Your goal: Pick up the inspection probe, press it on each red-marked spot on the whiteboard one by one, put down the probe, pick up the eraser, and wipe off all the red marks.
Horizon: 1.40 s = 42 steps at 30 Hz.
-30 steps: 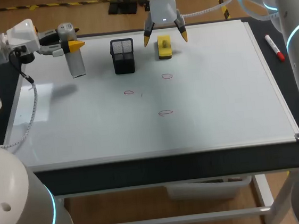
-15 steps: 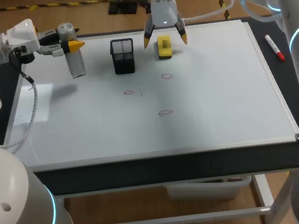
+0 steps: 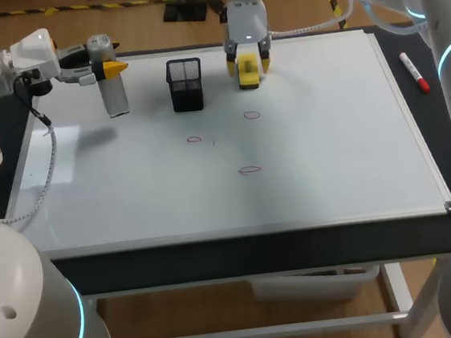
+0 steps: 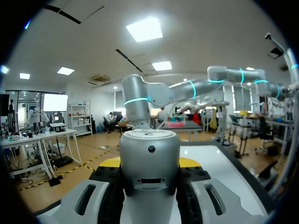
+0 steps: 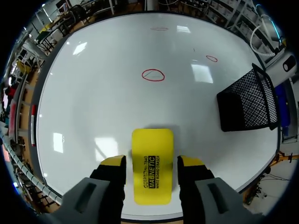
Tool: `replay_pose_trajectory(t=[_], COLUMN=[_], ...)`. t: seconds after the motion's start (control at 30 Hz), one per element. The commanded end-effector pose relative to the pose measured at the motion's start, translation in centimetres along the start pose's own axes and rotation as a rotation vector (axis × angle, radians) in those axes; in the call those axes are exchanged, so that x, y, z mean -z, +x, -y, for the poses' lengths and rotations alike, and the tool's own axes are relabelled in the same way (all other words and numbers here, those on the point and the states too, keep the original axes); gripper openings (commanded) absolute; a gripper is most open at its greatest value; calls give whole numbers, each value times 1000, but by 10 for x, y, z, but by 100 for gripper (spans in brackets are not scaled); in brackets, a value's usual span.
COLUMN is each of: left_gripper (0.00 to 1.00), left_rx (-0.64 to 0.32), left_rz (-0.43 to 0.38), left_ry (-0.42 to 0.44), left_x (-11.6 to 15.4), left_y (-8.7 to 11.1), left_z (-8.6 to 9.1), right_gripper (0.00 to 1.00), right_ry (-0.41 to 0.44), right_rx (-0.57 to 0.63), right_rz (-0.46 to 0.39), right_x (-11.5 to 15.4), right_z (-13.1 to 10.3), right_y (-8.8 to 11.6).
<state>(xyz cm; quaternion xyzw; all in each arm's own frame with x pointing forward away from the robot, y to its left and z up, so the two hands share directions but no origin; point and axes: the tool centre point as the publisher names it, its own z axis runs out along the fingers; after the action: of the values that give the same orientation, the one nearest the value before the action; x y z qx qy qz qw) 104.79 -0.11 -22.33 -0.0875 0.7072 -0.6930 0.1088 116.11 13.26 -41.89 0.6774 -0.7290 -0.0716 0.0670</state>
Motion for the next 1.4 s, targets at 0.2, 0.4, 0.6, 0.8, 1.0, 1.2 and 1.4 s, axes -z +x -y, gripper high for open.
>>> replay_pose_trajectory(t=[0.2,0.4,0.6,0.8,1.0,1.2,1.4], left_gripper=[0,0,0,0,0,0,0], left_rx=[-1,-1,-1,-1,-1,-1,-1], left_rz=[1,1,1,1,1,1,1], left_ry=[0,0,0,0,0,0,0], left_x=[0,0,0,0,0,0,0], left_y=[0,0,0,0,0,0,0], left_z=[1,1,1,1,1,1,1], right_gripper=[0,0,0,0,0,0,0], right_ry=[-139,-93,-46,-6,32,79,126], right_rx=[-12,-31,-87,-162,-275,-419,-547], right_rz=[-1,-5,-30,-56,-67,-90,-89], right_x=[3,16,29,37,40,41,40], right_z=[7,0,-9,-20,-34,-46,-57], right_y=[2,10,24,43,68,90,110])
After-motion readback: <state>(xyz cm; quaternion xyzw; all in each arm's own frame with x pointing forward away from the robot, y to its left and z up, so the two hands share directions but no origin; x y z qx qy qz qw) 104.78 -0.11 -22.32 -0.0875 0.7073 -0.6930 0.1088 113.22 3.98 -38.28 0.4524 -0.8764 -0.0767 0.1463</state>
